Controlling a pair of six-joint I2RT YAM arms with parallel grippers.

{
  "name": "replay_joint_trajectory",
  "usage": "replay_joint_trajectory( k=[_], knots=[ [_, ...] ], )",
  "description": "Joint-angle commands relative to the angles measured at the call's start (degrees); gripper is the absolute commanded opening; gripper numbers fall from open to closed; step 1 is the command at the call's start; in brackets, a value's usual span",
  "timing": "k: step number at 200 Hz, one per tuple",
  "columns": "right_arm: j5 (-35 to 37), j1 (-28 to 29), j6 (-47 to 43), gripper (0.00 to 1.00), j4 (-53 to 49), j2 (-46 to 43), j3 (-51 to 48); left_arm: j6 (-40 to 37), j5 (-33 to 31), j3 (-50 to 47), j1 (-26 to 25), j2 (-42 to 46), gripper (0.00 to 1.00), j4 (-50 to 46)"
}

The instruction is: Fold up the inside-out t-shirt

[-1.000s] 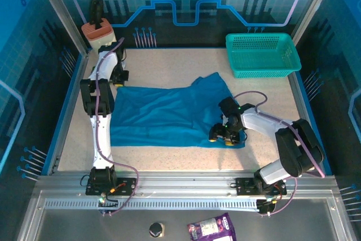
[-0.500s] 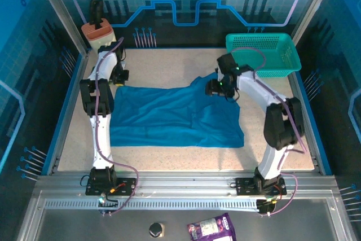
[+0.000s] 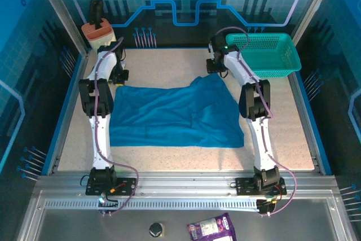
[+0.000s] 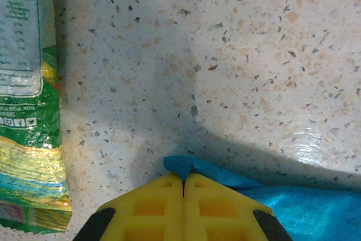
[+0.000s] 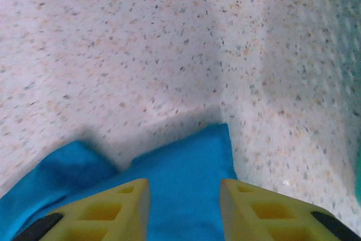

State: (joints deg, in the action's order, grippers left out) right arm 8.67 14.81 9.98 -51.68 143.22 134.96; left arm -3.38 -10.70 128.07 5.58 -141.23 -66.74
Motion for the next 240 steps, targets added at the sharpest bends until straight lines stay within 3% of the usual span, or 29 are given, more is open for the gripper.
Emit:
replay_joint_trajectory(
  k=[1,65,114,135,157,240],
  knots=[
    [0.16,-1.57,-1.03,0.36,-3.92,4.86,5.55,-0.83,-0.26,-0.72,-0.39,2.98,0.0,-0.03],
    [-1.56,-2.92,1.09,0.33,-1.26,9.3,8.44,-2.14,-1.77,-1.51,-1.54,2.98,0.0,0.88],
    [-1.76,-2.9,1.54,0.06,-0.65,8.57,7.57,-1.99,-2.28,-0.94,-1.63,2.88,0.0,1.51],
    [0.19,-2.96,1.17,0.0,-0.36,6.02,7.01,-0.52,-3.33,0.32,-1.54,2.93,0.0,1.7],
    [2.64,-3.67,0.67,0.0,0.49,2.11,5.35,1.22,-4.1,1.37,-1.28,3.73,0.0,2.51],
    [-0.15,-5.15,0.67,0.0,3.07,-7.1,-3.2,8.56,11.79,0.11,4.2,7.62,0.0,6.12]
  ],
)
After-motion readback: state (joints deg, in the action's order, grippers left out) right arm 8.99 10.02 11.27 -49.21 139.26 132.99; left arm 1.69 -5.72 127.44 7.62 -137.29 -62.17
